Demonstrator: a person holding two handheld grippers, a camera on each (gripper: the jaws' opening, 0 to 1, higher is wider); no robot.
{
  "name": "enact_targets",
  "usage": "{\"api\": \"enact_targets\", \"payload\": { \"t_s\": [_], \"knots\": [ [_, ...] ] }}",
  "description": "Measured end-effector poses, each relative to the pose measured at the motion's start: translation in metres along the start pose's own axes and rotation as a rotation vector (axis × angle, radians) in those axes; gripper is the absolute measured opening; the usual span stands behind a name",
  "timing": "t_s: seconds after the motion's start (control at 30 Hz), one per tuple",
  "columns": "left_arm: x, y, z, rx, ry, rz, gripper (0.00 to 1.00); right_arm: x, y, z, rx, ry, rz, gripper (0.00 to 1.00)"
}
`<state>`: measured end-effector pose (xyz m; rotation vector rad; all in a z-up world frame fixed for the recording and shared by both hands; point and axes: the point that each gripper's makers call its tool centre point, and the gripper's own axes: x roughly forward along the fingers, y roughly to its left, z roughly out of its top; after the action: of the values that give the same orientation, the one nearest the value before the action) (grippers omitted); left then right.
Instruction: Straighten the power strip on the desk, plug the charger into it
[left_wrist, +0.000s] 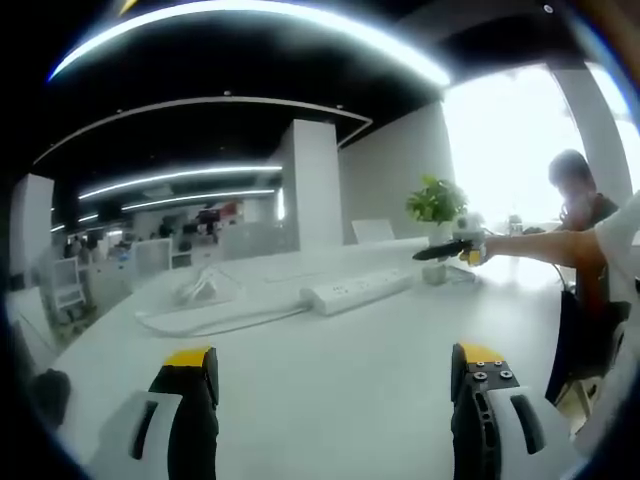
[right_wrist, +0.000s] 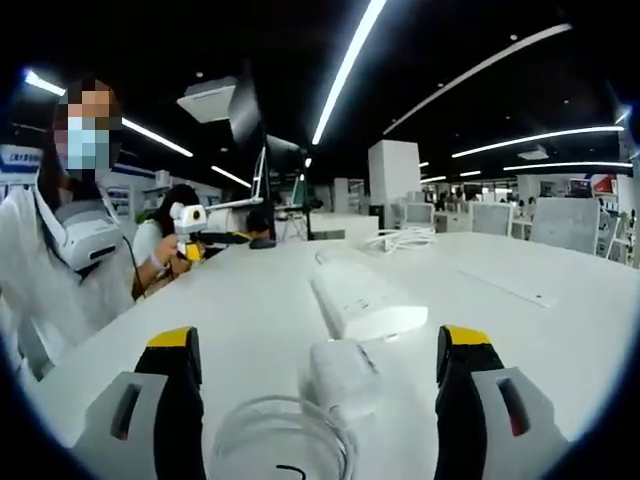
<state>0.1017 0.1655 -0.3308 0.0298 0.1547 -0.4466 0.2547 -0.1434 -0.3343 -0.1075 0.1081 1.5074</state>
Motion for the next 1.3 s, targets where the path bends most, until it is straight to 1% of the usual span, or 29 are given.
{"api": "enact_targets", "payload": {
  "t_s": [0.17, 0.27, 0.47, 0.63, 0.7, 0.83, 0.93, 1.0, 1.1, 1.17, 1.3],
  "knots": [
    [0.0, -0.001, 0.002, 0.001, -0.004, 0.0, 0.99, -0.001, -0.004, 0.002, -0.012, -0.017, 0.009, 0.96],
    [0.001, -0.001, 0.003, 0.002, -0.004, -0.002, 0.99, -0.001, -0.006, 0.001, 0.001, -0.021, 0.009, 0.96],
    [0.002, -0.002, 0.003, -0.003, -0.004, -0.001, 0.99, -0.002, -0.01, -0.002, 0.02, -0.017, 0.01, 0.94],
    [0.003, -0.002, 0.003, -0.003, -0.004, -0.003, 0.99, -0.003, -0.014, -0.006, 0.026, -0.004, -0.002, 0.93],
    [0.004, -0.002, 0.003, -0.003, -0.003, -0.003, 0.99, -0.002, -0.014, -0.008, 0.032, -0.003, 0.0, 0.91],
    [0.005, -0.003, 0.002, -0.004, -0.003, -0.006, 0.99, -0.005, -0.018, -0.009, 0.058, -0.013, -0.007, 0.84],
    [0.006, -0.004, 0.001, -0.006, -0.001, -0.009, 0.99, -0.004, -0.016, -0.013, 0.068, -0.001, -0.01, 0.83],
    [0.006, -0.004, 0.001, -0.007, -0.001, -0.009, 0.99, -0.004, -0.018, -0.016, 0.065, 0.013, -0.01, 0.8],
    [0.007, -0.004, 0.001, -0.008, -0.002, -0.008, 0.99, -0.005, -0.022, -0.016, 0.069, 0.015, -0.017, 0.72],
    [0.007, -0.005, 0.002, -0.008, -0.004, -0.009, 0.99, -0.005, -0.024, -0.018, 0.065, 0.024, -0.022, 0.71],
    [0.007, -0.005, 0.001, -0.008, -0.003, -0.01, 0.99, -0.001, -0.02, -0.019, 0.056, 0.034, -0.022, 0.68]
  ]
}}
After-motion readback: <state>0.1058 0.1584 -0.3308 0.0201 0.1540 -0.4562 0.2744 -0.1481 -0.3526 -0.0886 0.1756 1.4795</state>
